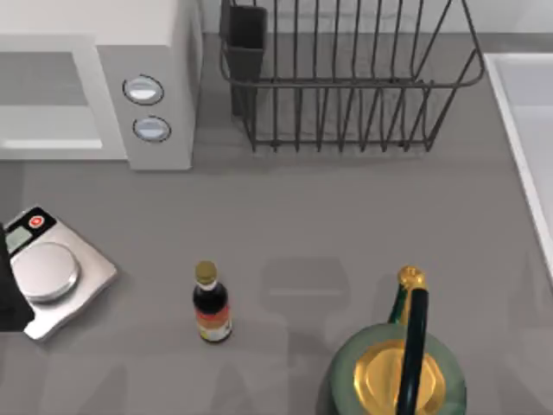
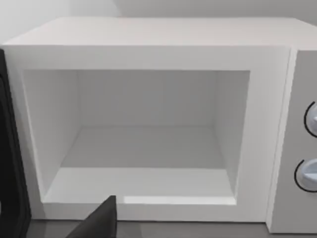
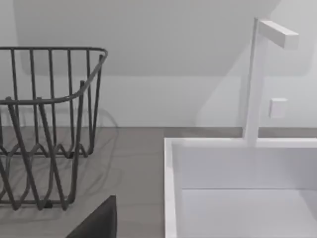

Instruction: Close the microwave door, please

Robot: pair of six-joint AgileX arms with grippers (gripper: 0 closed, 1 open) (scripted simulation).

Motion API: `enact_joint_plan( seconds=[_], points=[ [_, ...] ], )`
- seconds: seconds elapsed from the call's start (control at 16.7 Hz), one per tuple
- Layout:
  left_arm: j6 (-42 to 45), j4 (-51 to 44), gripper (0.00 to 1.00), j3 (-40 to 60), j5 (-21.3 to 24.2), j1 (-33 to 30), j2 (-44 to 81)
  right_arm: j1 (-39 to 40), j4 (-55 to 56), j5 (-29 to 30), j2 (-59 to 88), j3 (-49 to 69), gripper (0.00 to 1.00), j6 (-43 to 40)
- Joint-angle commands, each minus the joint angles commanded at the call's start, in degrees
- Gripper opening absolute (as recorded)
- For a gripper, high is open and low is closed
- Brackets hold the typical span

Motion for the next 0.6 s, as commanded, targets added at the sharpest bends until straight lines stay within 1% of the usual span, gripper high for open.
enact_joint_plan(
  seconds=[0.06, 0.6],
  points=[
    [0.0, 0.0, 1.00, 0.0, 0.0, 0.0, 0.0, 0.0, 0.0, 0.0, 0.0, 0.0, 1.00, 0.0],
    [0.0, 0.0, 0.32, 0.0, 0.0, 0.0, 0.0, 0.0, 0.0, 0.0, 0.0, 0.0, 1.00, 0.0]
  ],
)
